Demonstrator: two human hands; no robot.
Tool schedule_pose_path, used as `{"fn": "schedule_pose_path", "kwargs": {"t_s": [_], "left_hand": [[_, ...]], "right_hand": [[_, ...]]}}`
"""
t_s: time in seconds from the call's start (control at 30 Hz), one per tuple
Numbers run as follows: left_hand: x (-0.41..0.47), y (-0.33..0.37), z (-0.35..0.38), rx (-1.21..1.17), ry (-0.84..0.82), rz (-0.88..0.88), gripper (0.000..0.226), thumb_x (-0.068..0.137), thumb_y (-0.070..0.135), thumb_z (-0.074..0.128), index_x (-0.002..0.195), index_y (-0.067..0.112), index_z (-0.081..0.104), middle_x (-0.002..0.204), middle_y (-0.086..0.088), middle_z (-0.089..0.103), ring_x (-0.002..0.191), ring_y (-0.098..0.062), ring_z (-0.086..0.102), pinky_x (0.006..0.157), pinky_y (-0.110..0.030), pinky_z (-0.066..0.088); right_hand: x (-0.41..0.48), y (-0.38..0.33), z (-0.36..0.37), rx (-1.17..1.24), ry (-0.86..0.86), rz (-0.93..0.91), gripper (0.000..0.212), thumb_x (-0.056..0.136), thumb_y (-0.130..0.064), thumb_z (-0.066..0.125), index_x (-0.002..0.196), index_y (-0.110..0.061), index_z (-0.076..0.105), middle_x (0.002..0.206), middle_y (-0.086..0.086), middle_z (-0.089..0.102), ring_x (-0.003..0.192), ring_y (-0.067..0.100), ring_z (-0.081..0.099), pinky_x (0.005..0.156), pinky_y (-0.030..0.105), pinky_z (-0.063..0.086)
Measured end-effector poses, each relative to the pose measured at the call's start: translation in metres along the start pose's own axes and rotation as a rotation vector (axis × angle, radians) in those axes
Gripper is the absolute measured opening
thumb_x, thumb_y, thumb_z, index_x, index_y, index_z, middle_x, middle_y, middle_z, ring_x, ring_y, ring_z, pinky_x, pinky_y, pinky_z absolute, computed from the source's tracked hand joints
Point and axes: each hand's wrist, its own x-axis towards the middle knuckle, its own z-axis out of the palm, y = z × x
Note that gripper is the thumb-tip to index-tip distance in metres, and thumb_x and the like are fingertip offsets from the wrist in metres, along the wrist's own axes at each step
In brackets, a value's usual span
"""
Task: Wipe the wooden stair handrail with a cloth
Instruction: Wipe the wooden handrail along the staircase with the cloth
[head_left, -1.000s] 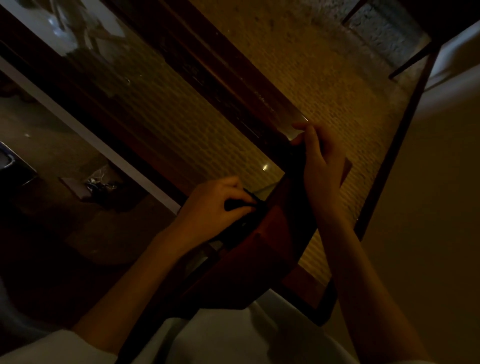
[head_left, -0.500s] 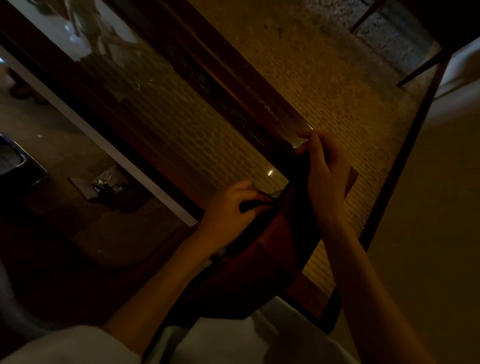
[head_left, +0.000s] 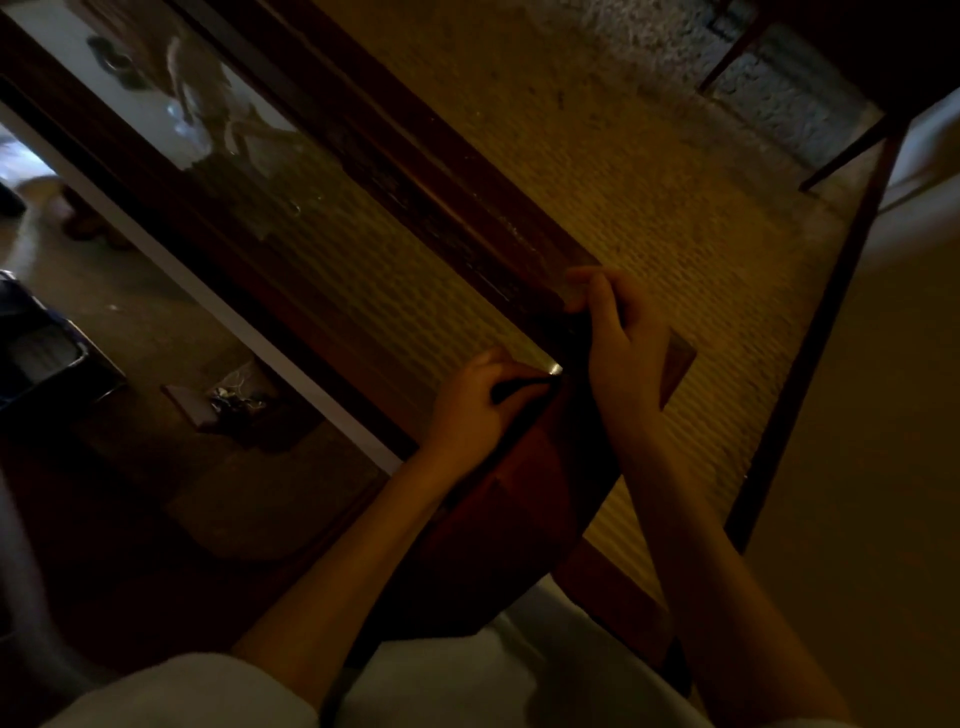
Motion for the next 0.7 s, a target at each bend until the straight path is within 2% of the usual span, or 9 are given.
{"fn": "schedule_pose_path", "kwargs": {"t_s": [0.13,0.23,0.27,0.33,0.43,0.5,0.6,0.7], "left_hand": [[-0.026,0.002,-0.021,-0.071,-0.043,-0.062,0.016,0.090,0.013,0.065,0.104,0.013,0.073,0.102,-0.004,0.064,0.097,-0.011,0.061,0.088,-0.023,0.047],[-0.064,0.000,-0.040,-0.079,-0.025,-0.063,0.012,0.086,0.024,0.064,0.096,0.026,0.072,0.090,0.018,0.062,0.088,0.001,0.060,0.081,-0.012,0.045],[-0.076,0.001,-0.044,-0.074,-0.006,-0.083,0.012,0.085,0.026,0.064,0.094,0.030,0.071,0.086,0.019,0.061,0.085,0.003,0.059,0.079,-0.010,0.044],[-0.093,0.000,-0.051,-0.013,0.004,-0.128,0.017,0.087,0.019,0.065,0.094,0.033,0.070,0.083,0.013,0.058,0.081,0.001,0.058,0.077,-0.012,0.045],[-0.110,0.000,-0.059,0.149,0.001,-0.189,0.021,0.089,0.012,0.066,0.099,0.030,0.070,0.088,0.001,0.060,0.083,-0.003,0.059,0.083,-0.027,0.049],[-0.120,0.004,-0.059,0.186,0.127,-0.194,0.017,0.089,0.015,0.066,0.099,0.028,0.072,0.093,-0.002,0.063,0.088,-0.005,0.060,0.084,-0.024,0.048],[-0.126,0.027,-0.051,0.138,0.482,-0.136,0.025,0.088,0.012,0.067,0.093,0.036,0.069,0.089,0.006,0.064,0.084,0.005,0.060,0.076,-0.007,0.043],[-0.114,0.068,-0.039,0.034,0.737,-0.016,0.028,0.088,0.006,0.067,0.091,0.034,0.069,0.090,0.005,0.067,0.085,0.008,0.062,0.076,-0.006,0.045]], "right_hand": [[-0.001,0.001,-0.001,0.038,-0.040,-0.026,0.027,0.104,-0.022,0.045,0.102,-0.017,0.071,0.076,-0.013,0.064,0.073,-0.003,0.061,0.069,0.009,0.045],[-0.001,0.003,-0.004,0.058,-0.055,-0.050,0.028,0.104,-0.025,0.044,0.102,-0.019,0.072,0.075,-0.010,0.065,0.069,0.004,0.061,0.067,0.012,0.045],[-0.001,0.004,-0.004,0.069,-0.063,-0.050,0.028,0.104,-0.026,0.044,0.102,-0.020,0.072,0.076,-0.009,0.065,0.068,0.007,0.062,0.067,0.017,0.047],[-0.002,0.004,-0.005,0.096,-0.082,-0.041,0.027,0.104,-0.028,0.044,0.102,-0.024,0.071,0.078,-0.009,0.065,0.066,0.009,0.060,0.066,0.023,0.048],[-0.001,0.006,-0.007,0.136,-0.106,-0.060,0.028,0.104,-0.029,0.043,0.103,-0.024,0.071,0.076,-0.011,0.063,0.058,0.002,0.054,0.057,0.015,0.043],[-0.003,0.005,-0.008,0.174,-0.125,-0.084,0.029,0.104,-0.027,0.043,0.104,-0.019,0.071,0.074,-0.011,0.062,0.054,0.006,0.052,0.052,0.014,0.041],[-0.014,-0.002,-0.010,0.211,-0.191,-0.153,0.026,0.104,-0.023,0.044,0.101,-0.021,0.070,0.075,-0.009,0.062,0.059,0.017,0.055,0.053,0.015,0.041],[-0.031,-0.013,-0.011,0.255,-0.341,-0.206,0.024,0.103,-0.021,0.046,0.102,-0.022,0.070,0.083,-0.007,0.067,0.065,0.009,0.058,0.062,0.024,0.046]]}}
